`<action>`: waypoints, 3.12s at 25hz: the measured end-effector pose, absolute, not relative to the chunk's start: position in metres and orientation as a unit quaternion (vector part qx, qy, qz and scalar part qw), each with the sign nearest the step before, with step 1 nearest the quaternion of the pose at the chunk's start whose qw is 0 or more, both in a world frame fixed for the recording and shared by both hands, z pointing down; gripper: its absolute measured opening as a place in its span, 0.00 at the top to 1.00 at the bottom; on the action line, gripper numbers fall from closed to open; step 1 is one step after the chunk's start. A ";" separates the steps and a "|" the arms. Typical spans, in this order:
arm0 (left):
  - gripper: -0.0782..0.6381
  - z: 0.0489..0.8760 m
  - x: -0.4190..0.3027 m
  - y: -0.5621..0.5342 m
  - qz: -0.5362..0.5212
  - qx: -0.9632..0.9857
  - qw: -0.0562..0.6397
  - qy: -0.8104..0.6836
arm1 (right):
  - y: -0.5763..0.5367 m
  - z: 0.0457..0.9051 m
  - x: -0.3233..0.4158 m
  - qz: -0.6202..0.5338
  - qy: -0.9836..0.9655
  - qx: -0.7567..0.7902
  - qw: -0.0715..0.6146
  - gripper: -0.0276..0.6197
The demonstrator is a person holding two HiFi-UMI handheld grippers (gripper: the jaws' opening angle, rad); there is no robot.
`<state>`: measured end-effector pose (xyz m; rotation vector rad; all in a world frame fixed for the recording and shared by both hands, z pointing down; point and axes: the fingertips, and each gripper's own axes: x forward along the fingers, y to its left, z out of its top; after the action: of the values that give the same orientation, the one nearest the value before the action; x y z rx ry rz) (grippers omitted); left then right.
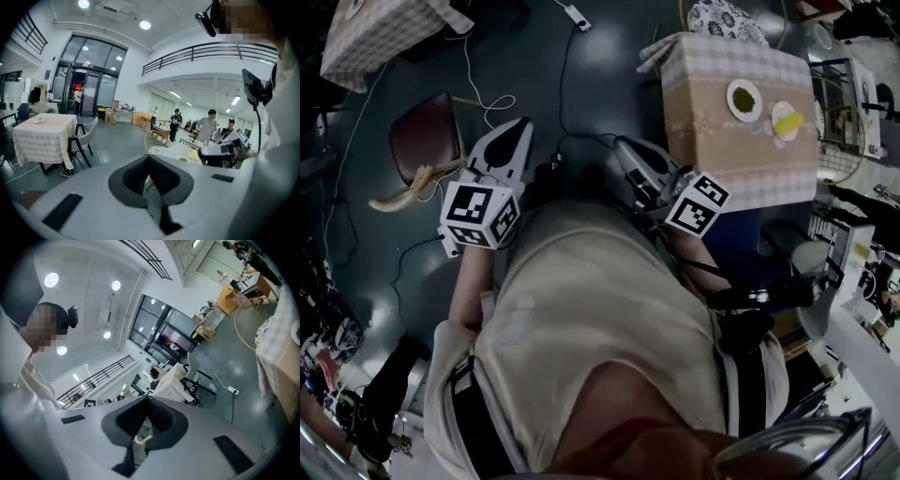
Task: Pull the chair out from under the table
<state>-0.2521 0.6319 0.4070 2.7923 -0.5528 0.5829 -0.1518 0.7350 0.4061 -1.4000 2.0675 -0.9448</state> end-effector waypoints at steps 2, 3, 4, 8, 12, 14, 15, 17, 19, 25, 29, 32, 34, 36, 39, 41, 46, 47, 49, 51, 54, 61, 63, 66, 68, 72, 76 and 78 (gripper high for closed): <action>0.88 0.406 -0.249 0.635 0.202 0.954 0.114 -0.191 | 0.732 0.405 -0.151 -0.342 0.760 -0.500 0.233 0.94; 0.88 0.405 -0.247 0.636 0.202 0.954 0.111 -0.191 | 0.730 0.404 -0.152 -0.340 0.766 -0.495 0.231 0.94; 0.88 0.404 -0.245 0.637 0.202 0.954 0.108 -0.192 | 0.729 0.402 -0.153 -0.336 0.772 -0.488 0.228 0.94; 0.88 0.402 -0.241 0.636 0.204 0.952 0.106 -0.200 | 0.724 0.395 -0.162 -0.318 0.800 -0.464 0.208 0.94; 0.88 0.405 -0.239 0.631 0.209 0.951 0.106 -0.200 | 0.721 0.394 -0.172 -0.316 0.813 -0.449 0.192 0.94; 0.88 0.404 -0.237 0.628 0.209 0.953 0.101 -0.195 | 0.718 0.395 -0.172 -0.318 0.812 -0.452 0.190 0.94; 0.88 0.404 -0.235 0.625 0.209 0.954 0.097 -0.192 | 0.716 0.395 -0.171 -0.318 0.809 -0.456 0.191 0.94; 0.88 0.401 -0.233 0.617 0.205 0.957 0.086 -0.186 | 0.710 0.394 -0.165 -0.318 0.802 -0.466 0.195 0.94; 0.88 0.400 -0.233 0.607 0.200 0.959 0.082 -0.183 | 0.704 0.394 -0.161 -0.318 0.795 -0.476 0.200 0.94; 0.88 0.402 -0.240 0.578 0.192 0.964 0.087 -0.161 | 0.679 0.399 -0.169 -0.321 0.784 -0.497 0.189 0.94; 0.88 0.391 -0.249 0.554 0.177 0.969 0.080 -0.152 | 0.655 0.396 -0.188 -0.322 0.789 -0.494 0.172 0.94; 0.88 0.394 -0.254 0.540 0.179 0.972 0.072 -0.132 | 0.632 0.393 -0.206 -0.316 0.796 -0.493 0.153 0.94; 0.88 0.394 -0.260 0.528 0.175 0.973 0.065 -0.132 | 0.615 0.392 -0.219 -0.308 0.803 -0.491 0.137 0.94; 0.88 0.396 -0.267 0.516 0.167 0.973 0.074 -0.138 | 0.601 0.393 -0.228 -0.302 0.808 -0.491 0.123 0.94; 0.88 0.401 -0.279 0.501 0.160 0.971 0.096 -0.149 | 0.588 0.392 -0.236 -0.296 0.808 -0.496 0.114 0.94; 0.88 0.402 -0.288 0.489 0.157 0.970 0.102 -0.157 | 0.578 0.392 -0.240 -0.296 0.807 -0.498 0.111 0.94; 0.88 0.402 -0.309 0.462 0.145 0.970 0.111 -0.163 | 0.553 0.391 -0.258 -0.294 0.810 -0.498 0.101 0.94; 0.88 0.401 -0.312 0.459 0.143 0.970 0.111 -0.160 | 0.549 0.390 -0.261 -0.293 0.810 -0.499 0.100 0.94; 0.88 0.400 -0.317 0.453 0.140 0.972 0.108 -0.155 | 0.540 0.388 -0.266 -0.291 0.807 -0.503 0.101 0.94; 0.88 0.399 -0.325 0.446 0.137 0.973 0.104 -0.155 | 0.530 0.389 -0.275 -0.295 0.806 -0.503 0.103 0.94; 0.88 0.398 -0.338 0.434 0.132 0.972 0.108 -0.160 | 0.518 0.389 -0.291 -0.300 0.812 -0.492 0.095 0.94; 0.88 0.407 -0.370 0.416 0.131 0.963 0.129 -0.197 | 0.502 0.389 -0.313 -0.303 0.826 -0.470 0.073 0.94; 0.88 0.411 -0.378 0.414 0.133 0.960 0.135 -0.207 | 0.499 0.392 -0.320 -0.305 0.831 -0.460 0.066 0.94; 0.88 0.417 -0.383 0.410 0.140 0.956 0.143 -0.216 | 0.492 0.391 -0.320 -0.305 0.835 -0.453 0.068 0.94; 0.88 0.418 -0.384 0.407 0.144 0.954 0.141 -0.223 | 0.488 0.390 -0.313 -0.306 0.834 -0.453 0.076 0.94; 0.88 0.416 -0.377 0.402 0.142 0.951 0.140 -0.235 | 0.484 0.391 -0.301 -0.305 0.835 -0.451 0.080 0.94; 0.88 0.416 -0.361 0.395 0.153 0.951 0.138 -0.232 | 0.474 0.396 -0.287 -0.309 0.838 -0.441 0.084 0.94; 0.88 0.420 -0.348 0.392 0.162 0.949 0.138 -0.232 | 0.470 0.396 -0.273 -0.313 0.836 -0.442 0.089 0.94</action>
<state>-0.3484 0.3922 0.4199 2.7449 -0.6699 0.4683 -0.2725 0.4699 0.3958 -1.3162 2.4863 -0.9300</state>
